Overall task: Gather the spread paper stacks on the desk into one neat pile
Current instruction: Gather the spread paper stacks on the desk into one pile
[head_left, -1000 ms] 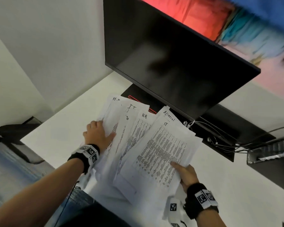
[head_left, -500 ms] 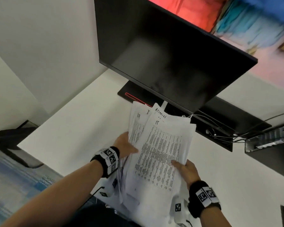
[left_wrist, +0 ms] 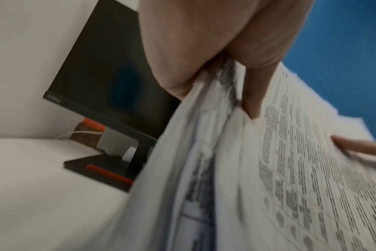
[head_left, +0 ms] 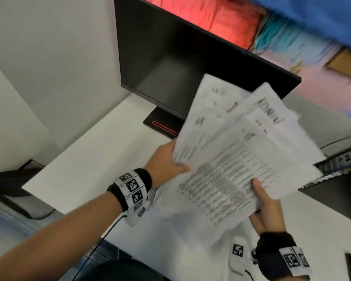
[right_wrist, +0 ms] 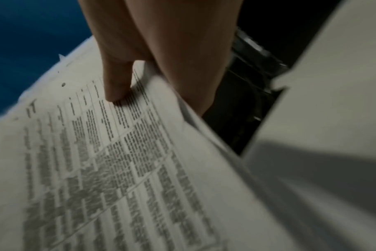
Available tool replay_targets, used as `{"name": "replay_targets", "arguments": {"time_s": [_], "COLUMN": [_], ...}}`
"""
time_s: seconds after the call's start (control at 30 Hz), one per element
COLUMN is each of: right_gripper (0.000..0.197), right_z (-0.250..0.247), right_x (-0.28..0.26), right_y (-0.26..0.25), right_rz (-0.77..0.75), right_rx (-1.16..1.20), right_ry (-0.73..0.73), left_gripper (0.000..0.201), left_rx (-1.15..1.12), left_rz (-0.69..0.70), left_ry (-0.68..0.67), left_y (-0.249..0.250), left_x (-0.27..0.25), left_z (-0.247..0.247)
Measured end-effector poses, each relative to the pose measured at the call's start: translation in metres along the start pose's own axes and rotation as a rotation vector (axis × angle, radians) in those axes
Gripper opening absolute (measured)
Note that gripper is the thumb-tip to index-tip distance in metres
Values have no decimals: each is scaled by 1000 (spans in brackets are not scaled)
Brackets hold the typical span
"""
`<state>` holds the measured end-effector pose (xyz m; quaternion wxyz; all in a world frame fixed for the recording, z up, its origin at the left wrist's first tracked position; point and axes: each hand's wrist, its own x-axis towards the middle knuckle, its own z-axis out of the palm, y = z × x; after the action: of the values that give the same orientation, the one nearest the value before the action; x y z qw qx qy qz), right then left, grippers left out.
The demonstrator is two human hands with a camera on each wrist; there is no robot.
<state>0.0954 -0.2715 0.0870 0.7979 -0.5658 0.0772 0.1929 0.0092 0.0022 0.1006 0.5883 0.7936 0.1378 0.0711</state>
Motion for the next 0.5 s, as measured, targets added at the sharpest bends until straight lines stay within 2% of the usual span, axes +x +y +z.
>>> {"name": "replay_targets", "arguments": {"time_s": [0.1, 0.17, 0.2, 0.27, 0.33, 0.37, 0.5], "right_gripper": [40, 37, 42, 63, 84, 86, 51], "right_z": [29, 47, 52, 54, 53, 52, 55], "right_x": [-8, -15, -17, -14, -4, 4, 34], "right_y": [-40, -57, -61, -59, -46, -37, -6], "right_rz": [-311, -425, -447, -445, -415, -392, -270], "right_rx": [2, -21, -31, -90, -155, -176, -299], "right_ry": [-34, -122, -185, -234, -186, -164, -110], "left_gripper": [72, 76, 78, 81, 81, 79, 71], "left_rx": [-161, -283, -337, -393, -379, -374, -412], "left_rz": [87, 131, 148, 155, 129, 109, 42], "left_ry": [168, 206, 211, 228, 268, 292, 341], "left_y": [27, 39, 42, 44, 40, 36, 22], "left_x": [9, 15, 17, 18, 18, 18, 24], "left_z": [-7, -9, -11, -13, -13, -11, 2]}}
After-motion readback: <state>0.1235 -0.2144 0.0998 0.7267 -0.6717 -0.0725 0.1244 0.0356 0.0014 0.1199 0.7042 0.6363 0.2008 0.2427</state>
